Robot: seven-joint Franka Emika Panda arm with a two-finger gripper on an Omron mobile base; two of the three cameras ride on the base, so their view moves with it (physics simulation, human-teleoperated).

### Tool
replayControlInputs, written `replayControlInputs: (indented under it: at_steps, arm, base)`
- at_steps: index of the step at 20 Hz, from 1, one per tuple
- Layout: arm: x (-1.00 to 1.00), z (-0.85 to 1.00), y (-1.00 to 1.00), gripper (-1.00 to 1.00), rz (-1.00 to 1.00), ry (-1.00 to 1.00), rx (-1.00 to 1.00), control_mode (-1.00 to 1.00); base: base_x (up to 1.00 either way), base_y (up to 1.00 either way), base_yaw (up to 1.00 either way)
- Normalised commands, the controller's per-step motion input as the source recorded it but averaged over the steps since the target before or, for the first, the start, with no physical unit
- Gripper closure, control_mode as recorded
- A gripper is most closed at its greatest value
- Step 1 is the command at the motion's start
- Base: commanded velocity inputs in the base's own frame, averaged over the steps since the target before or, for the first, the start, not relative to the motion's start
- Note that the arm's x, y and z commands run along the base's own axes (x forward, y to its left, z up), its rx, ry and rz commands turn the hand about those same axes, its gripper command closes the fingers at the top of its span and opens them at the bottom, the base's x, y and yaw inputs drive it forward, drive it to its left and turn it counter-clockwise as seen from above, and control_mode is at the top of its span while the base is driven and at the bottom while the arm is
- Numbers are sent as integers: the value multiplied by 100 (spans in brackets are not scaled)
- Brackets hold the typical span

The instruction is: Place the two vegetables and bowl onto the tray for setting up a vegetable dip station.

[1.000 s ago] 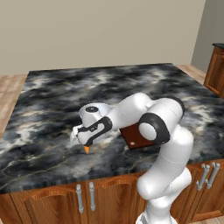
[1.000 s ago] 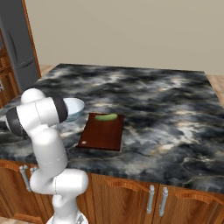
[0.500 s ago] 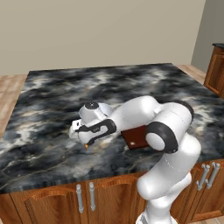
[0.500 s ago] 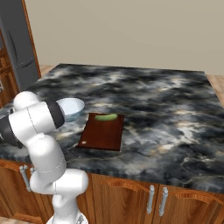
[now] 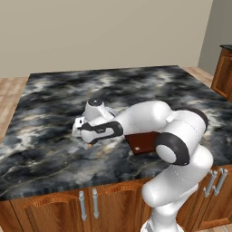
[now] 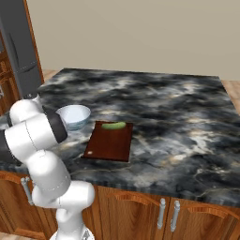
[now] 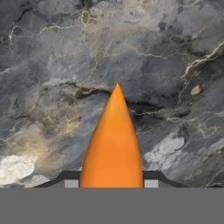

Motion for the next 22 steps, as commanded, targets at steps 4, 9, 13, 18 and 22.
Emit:
replayControlInputs:
  at_steps: [4,9,13,18,22]
  arm:
    - [-13,27,-41,100,-13,0,0,-100]
    - [-6,27,-46,100,-19,0,0,-100]
    - [-3,23,-59,100,-22,0,1,-100]
    - [0,17,-61,100,-24,1,1,-100]
    - [0,27,-60,100,-27,3,3,-100]
  base:
    - [0,0,0]
    - [0,0,0]
    - [0,0,0]
    - [0,0,0]
    - [0,0,0]
